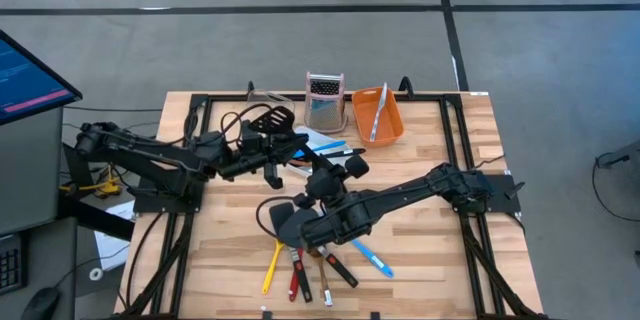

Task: Pick & Place Kitchen Items
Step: Put the black slotted spatula into the transparent bin

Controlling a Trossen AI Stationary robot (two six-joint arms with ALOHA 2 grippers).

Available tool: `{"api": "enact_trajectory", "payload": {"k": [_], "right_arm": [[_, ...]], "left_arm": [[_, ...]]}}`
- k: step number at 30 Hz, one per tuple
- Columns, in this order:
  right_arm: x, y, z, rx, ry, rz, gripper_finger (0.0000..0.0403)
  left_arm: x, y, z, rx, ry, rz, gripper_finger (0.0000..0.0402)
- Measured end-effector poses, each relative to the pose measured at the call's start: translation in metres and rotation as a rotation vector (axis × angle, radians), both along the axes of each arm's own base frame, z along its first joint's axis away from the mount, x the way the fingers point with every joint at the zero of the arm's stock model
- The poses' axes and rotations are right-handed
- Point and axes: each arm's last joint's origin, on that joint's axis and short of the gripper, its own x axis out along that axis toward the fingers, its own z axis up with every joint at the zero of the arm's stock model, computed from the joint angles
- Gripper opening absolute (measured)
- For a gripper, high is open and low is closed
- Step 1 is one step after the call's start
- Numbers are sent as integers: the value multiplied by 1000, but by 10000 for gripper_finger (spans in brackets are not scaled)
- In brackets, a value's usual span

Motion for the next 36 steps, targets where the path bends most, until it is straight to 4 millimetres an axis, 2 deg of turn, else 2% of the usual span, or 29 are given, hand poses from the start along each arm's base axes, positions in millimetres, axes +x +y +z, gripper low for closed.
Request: {"api": "enact_trajectory", "payload": {"k": [5, 13, 16, 22, 29, 36], "right_arm": [[0, -1, -1, 33, 8, 4, 86], [-1, 2, 0, 182, 69, 46, 237], [-4, 5, 6, 222, 108, 87, 269], [-20, 11, 30, 259, 87, 140, 280], [-51, 13, 69, 308, 32, 199, 280], [-80, 13, 100, 412, -14, 274, 280]], "left_arm": [[0, 0, -1, 1, 7, -1, 1], [0, 0, -1, 8, 8, -2, 1], [0, 0, -1, 7, 9, -1, 1], [1, 4, -2, 7, 19, 12, 1], [-1, 10, -2, 35, 56, 42, 0], [-18, 18, 3, 66, 144, 73, 0]]}}
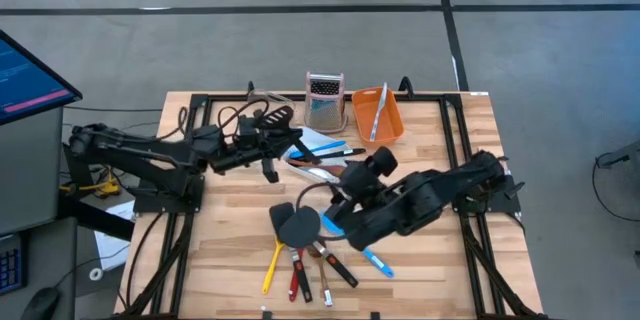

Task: Pick & Place Kitchen Items
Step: Put the black slotted spatula into the transparent bin

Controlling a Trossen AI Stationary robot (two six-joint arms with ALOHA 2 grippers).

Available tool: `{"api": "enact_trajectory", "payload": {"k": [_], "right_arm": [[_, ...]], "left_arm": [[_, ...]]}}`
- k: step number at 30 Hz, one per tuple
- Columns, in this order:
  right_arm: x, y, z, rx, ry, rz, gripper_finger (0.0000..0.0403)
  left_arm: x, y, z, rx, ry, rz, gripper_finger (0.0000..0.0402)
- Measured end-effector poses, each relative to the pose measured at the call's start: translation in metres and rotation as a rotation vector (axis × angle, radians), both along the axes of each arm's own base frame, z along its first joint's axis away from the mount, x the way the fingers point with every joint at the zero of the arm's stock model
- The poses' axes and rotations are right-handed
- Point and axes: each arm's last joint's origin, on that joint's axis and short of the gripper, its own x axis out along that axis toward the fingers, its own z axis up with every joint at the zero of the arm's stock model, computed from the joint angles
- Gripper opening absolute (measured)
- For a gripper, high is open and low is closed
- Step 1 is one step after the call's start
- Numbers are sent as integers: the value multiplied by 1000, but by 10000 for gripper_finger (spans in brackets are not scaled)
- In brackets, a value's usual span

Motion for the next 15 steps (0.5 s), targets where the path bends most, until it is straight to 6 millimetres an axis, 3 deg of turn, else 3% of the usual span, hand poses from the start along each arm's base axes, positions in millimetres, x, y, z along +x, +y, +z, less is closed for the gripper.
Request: {"api": "enact_trajectory", "payload": {"k": [5, 15], "right_arm": [[-9, 0, 8, 68, 10, 42, 281], [-7, 1, 4, 105, 34, 55, 281]], "left_arm": [[-19, 11, 4, 4, 73, 40, 0], [-65, 40, 10, -40, 174, 186, 0]]}}
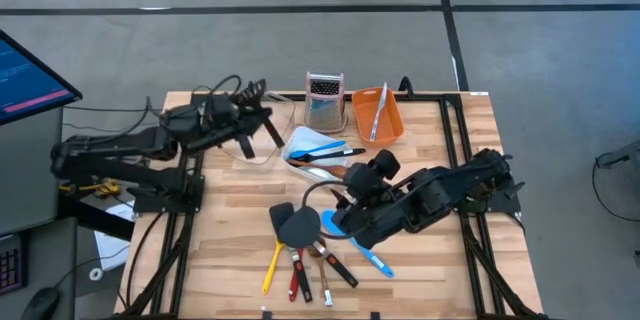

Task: Pick & Place Kitchen Items
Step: Put the black slotted spatula into the transparent bin

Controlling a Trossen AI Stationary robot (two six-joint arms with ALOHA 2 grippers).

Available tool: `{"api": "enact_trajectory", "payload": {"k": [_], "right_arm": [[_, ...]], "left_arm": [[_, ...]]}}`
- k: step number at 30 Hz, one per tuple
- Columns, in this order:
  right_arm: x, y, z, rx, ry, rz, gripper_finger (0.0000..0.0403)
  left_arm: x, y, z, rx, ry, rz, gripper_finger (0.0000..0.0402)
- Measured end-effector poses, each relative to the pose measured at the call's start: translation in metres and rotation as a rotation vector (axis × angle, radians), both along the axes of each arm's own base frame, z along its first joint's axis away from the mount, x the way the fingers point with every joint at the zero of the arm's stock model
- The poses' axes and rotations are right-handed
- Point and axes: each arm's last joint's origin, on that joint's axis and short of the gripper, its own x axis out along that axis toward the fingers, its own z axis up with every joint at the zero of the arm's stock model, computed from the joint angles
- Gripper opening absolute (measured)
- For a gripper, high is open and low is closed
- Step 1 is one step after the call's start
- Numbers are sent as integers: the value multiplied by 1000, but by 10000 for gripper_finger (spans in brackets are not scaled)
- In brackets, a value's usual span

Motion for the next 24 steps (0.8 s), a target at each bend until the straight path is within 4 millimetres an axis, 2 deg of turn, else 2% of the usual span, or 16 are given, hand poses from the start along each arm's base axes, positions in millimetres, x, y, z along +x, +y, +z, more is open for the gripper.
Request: {"api": "enact_trajectory", "payload": {"k": [5, 9, 14, 18, 24], "right_arm": [[1, 0, -2, -3, 7, -1, 281], [2, -1, -2, -4, 7, -4, 281], [3, -4, -2, -4, 6, -13, 281], [3, -4, -2, -4, 7, -15, 281], [3, -4, -2, -6, 6, -15, 281]], "left_arm": [[-15, 16, -5, -21, 83, 100, 0], [-19, 28, -13, -78, 134, 132, 0], [-16, 45, -22, -128, 185, 122, 0], [-14, 63, -37, -232, 263, 140, 0], [-4, 90, -59, -399, 325, 36, 0]]}}
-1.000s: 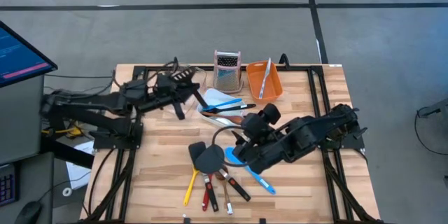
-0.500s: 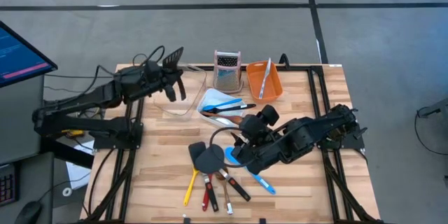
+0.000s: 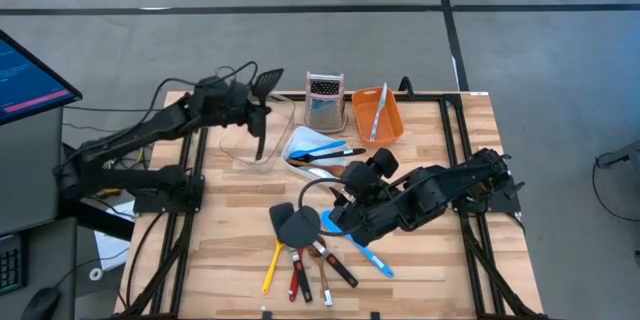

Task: Pick & Place Kitchen Items
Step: Put the black slotted spatula into the transparent bin

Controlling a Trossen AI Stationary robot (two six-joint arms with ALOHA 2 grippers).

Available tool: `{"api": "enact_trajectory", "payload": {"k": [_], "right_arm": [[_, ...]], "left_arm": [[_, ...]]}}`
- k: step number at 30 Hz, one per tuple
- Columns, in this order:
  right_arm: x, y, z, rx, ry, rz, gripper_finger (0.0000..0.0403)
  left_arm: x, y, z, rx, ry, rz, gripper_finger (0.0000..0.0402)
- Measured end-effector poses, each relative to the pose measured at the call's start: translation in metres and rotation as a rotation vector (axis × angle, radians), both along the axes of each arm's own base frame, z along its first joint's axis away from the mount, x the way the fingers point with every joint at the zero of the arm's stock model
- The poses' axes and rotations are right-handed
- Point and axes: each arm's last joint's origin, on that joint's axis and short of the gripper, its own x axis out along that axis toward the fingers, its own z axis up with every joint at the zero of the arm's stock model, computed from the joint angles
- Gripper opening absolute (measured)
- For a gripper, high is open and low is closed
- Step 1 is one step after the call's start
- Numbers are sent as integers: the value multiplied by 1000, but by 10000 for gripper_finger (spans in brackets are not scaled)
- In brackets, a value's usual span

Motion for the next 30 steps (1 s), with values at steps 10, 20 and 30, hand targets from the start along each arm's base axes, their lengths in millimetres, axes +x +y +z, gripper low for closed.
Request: {"api": "enact_trajectory", "payload": {"k": [10, 20, 30], "right_arm": [[0, 0, 0, 0, 0, 0, 281], [1, -4, 0, -5, 8, -11, 281], [5, -17, -1, -14, 25, -40, 281]], "left_arm": [[3, 41, -33, -187, 55, -24, 1], [4, 68, -62, -319, 83, -33, 1], [6, 83, -85, -389, 130, 1, 1]]}}
